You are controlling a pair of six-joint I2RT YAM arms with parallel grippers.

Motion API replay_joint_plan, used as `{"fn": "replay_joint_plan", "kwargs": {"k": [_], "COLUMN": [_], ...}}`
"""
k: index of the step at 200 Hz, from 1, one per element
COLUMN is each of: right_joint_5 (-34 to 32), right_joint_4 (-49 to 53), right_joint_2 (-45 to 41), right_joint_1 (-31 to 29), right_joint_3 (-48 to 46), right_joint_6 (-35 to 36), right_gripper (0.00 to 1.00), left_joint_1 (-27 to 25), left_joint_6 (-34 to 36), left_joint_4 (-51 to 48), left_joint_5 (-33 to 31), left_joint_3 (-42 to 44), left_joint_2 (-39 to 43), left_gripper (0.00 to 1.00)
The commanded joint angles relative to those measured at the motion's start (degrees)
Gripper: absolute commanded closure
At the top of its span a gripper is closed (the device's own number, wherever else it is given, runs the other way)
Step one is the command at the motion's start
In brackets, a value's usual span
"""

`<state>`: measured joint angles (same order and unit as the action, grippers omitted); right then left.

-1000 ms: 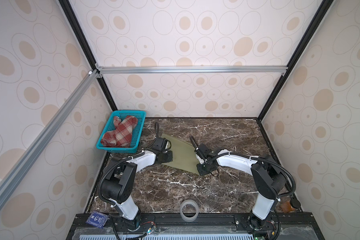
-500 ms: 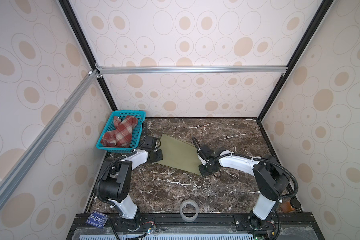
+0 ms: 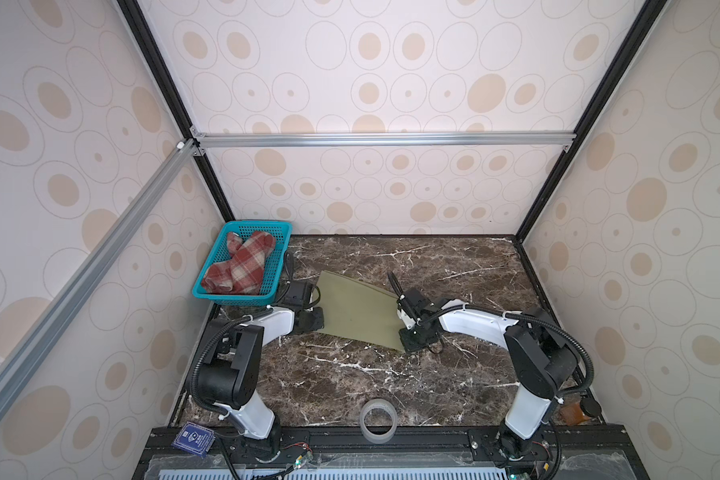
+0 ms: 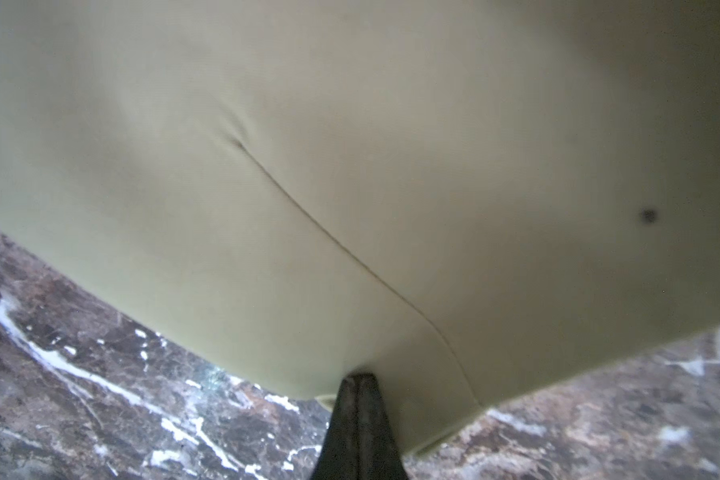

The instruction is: Fold and stack the skirts

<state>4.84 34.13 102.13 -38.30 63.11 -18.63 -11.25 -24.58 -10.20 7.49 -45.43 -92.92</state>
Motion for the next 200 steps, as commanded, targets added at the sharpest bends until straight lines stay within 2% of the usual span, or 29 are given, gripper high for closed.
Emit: {"fn": "replay_joint_plan", "kwargs": {"k": [1, 56, 88, 152, 200], "right_joint_5": [-3.0, -1.8, -1.1, -0.8, 0.2], "right_joint_4": [1.8, 1.3, 1.3, 1.5, -1.0], "right_joint_2": [3.2, 4.6, 4.1, -2.1, -3.4], "right_joint_1": [1.6, 2.5, 3.3, 4.5, 5.6], "right_joint_3": [-0.6, 0.4, 0.3, 0.7, -2.0], "right_joint_6": [2.0, 3.8, 4.3, 3.8, 3.0], "right_gripper": [1.00, 1.00, 1.00, 1.00, 1.00], "left_joint_1": [0.0, -0.2, -0.3, -0.6, -1.9], "left_joint_6": [-2.0, -7.9, -9.5, -7.4, -7.5], "left_joint_4": [-7.5, -8.7, -10.3, -18.8, -21.3], "left_joint_5": [-0.3, 3.9, 3.4, -0.5, -1.8], "left_joint_3": [3.4, 9.2, 10.4, -1.2, -9.4], "left_joint_2": [1.5, 9.0, 13.6, 17.1, 14.9], "left_gripper": [1.00, 1.00, 1.00, 1.00, 1.00]}}
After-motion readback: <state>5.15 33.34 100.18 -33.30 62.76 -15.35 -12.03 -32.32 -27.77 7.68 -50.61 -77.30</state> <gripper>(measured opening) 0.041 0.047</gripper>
